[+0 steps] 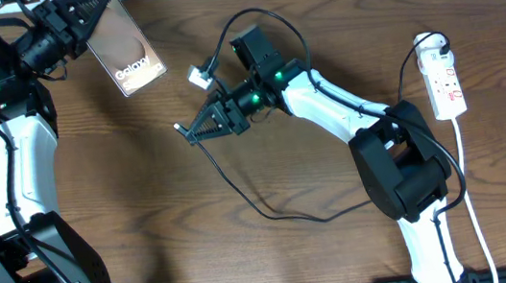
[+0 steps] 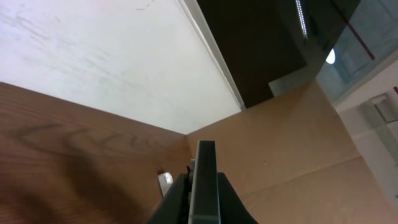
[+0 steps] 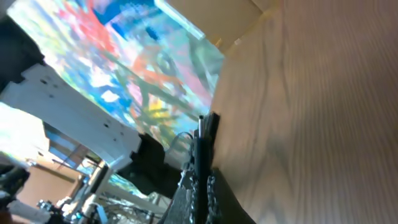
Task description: Plug charger to phone and switch on socket
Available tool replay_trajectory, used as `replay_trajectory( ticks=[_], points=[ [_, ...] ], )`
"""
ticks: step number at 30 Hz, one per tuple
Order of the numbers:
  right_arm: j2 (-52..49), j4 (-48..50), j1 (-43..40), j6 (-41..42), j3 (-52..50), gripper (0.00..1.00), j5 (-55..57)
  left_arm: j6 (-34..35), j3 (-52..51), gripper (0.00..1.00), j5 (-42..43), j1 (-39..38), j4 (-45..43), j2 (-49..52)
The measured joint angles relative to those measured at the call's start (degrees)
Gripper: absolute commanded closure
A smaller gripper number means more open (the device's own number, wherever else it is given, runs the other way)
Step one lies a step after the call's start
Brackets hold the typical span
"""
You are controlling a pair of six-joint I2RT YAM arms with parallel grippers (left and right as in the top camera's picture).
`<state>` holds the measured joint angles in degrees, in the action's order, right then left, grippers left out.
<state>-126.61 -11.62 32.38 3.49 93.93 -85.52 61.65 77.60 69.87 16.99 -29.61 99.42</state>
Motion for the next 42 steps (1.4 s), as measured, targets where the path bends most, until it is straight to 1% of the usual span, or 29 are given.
replay_trajectory(
  ticks=[3,7,10,14,20,25,30,42],
  points=[
    [0.0,7.0,0.0,6.6,-0.1,0.99,-0.9,0.0,0.0,0.93,-0.4,0.0,0.0,0.0],
    [0.0,17.9,0.0,19.3,-0.2,0.99,0.1,0.0,0.0,0.92,-1.2,0.0,0.0,0.0],
    [0.0,23.9,0.0,27.0,-0.2,0.99,0.9,0.0,0.0,0.93,-1.4,0.0,0.0,0.0],
    [0.0,31.8,0.0,35.1,-0.2,0.99,1.8,0.0,0.0,0.93,-2.1,0.0,0.0,0.0],
    [0.0,40.8,0.0,44.1,-0.2,0.99,2.8,0.0,0.0,0.93,-3.5,0.0,0.0,0.0],
    [0.0,45.1,0.0,48.7,-0.2,0.99,3.3,0.0,0.0,0.93,-4.3,0.0,0.0,0.0],
    [0.0,47.8,0.0,51.7,-0.2,0.99,4.0,0.0,0.0,0.93,-4.9,0.0,0.0,0.0],
    [0.0,52.0,-1.7,56.4,-0.2,0.99,5.7,0.0,0.0,0.92,-5.6,0.0,0.0,0.0]
  ],
)
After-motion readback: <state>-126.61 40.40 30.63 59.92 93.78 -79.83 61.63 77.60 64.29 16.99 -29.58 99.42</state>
